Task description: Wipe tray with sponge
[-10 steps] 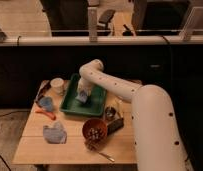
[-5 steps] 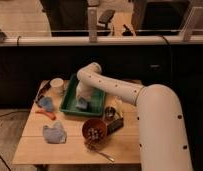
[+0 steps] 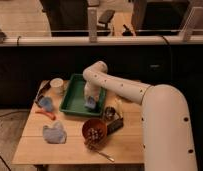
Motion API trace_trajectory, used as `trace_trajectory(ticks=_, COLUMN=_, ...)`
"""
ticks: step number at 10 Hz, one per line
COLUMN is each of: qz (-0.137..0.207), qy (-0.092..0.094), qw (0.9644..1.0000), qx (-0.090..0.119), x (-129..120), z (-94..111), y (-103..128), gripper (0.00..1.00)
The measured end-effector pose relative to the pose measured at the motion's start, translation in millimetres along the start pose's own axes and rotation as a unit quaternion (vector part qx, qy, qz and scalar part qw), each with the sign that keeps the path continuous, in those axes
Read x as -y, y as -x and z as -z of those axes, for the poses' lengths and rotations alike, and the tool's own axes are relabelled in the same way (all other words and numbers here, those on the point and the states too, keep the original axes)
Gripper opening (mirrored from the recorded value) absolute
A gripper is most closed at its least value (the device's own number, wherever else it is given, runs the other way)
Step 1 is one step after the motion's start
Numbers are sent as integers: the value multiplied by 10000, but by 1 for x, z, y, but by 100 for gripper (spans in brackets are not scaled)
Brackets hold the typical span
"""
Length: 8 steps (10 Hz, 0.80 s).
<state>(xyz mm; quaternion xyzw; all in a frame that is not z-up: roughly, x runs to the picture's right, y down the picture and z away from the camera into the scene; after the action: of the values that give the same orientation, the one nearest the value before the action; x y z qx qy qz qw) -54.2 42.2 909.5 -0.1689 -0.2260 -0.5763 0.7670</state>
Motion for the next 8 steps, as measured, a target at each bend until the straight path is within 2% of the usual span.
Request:
trace_trajectory(ticks=2, qz=-58, qy=7, qw=9998, qx=-170, x=3, z=-4, y=-20, gripper=1)
trace_trajectory(ticks=4, qz=-52, qy=-88, qw=9996, qx=-249, x=20, z=-13, y=-36, gripper=1)
trace_trajectory(ticks=5, qz=1, qy=-143, qw=9996, qx=-247, x=28, z=-17, y=-40, gripper=1)
trace_trajectory(ticks=8, qz=431, qy=-335, qw=9985, qx=-68, x=58, z=-26, y=-27, gripper=1)
